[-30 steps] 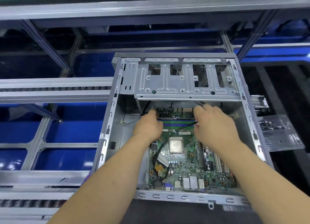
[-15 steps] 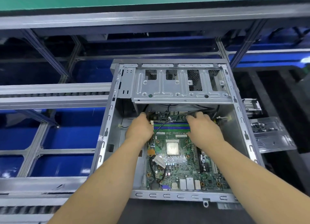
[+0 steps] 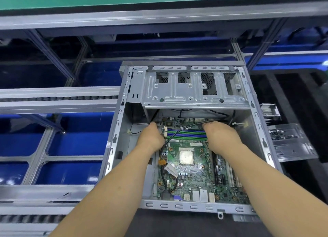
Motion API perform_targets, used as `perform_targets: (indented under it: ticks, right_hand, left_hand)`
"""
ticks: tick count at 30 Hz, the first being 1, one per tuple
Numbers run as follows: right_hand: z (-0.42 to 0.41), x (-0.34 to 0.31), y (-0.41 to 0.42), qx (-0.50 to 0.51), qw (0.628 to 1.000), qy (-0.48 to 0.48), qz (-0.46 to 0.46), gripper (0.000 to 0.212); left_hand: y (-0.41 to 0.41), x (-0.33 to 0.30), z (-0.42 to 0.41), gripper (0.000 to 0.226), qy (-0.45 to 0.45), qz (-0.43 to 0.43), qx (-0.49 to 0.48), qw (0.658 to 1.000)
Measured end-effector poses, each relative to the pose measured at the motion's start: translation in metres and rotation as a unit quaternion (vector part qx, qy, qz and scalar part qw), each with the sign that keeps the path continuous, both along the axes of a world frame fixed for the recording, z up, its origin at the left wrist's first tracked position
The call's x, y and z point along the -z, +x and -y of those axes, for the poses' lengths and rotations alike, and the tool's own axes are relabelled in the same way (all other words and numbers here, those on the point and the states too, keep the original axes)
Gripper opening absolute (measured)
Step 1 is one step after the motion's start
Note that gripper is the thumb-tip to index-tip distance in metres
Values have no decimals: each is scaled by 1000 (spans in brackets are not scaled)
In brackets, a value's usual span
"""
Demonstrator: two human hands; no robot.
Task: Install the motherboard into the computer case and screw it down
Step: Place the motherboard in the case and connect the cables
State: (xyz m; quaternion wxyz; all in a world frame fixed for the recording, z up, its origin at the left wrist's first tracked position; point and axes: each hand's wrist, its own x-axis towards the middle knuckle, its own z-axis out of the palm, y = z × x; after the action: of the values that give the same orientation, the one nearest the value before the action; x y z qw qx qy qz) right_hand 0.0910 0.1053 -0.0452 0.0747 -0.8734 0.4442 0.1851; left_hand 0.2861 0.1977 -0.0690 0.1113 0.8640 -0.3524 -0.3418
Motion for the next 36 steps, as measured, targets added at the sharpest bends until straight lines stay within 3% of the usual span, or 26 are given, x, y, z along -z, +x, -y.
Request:
perform_targets:
  ticks: [6, 10, 19, 22, 23, 25, 27, 30, 33, 36]
  right_hand:
    - [-2, -2, -1, -3, 1000, 15, -5, 32]
    - [-2, -7, 1, -12, 1000, 17, -21, 28]
    - [-35, -27, 11, -11, 996, -79, -48, 26]
    - [-43, -31, 15, -48, 994, -93, 11, 11]
    - [-44, -31, 16, -72, 994, -67, 45, 4]
    - [-44, -29, 19, -105, 991, 46, 66, 30]
    - [-48, -26, 21, -88, 973, 211, 12, 43]
    - [-57, -17, 16, -4, 903, 412, -123, 51]
    - [-63, -22, 16, -26, 884, 407, -228, 64]
    - [-67, -30, 20, -86, 887, 376, -254, 66]
  left_hand:
    - [-2, 2, 2, 45, 23, 21, 10, 999]
    - [-6, 0, 3, 68, -15, 32, 37, 999]
    - [-8, 4, 6, 56, -55, 26, 40, 997]
    - [-8, 5, 8, 57, -62, 32, 31, 997]
    - [-8, 5, 8, 57, -64, 34, 29, 997]
    - [-9, 5, 7, 57, -69, 35, 28, 997]
    - [-8, 5, 7, 58, -72, 34, 28, 996]
    - [-8, 6, 7, 53, -72, 33, 26, 997]
    - [-8, 6, 7, 39, -76, 30, 28, 996]
    - [-8, 5, 6, 32, -74, 28, 28, 996]
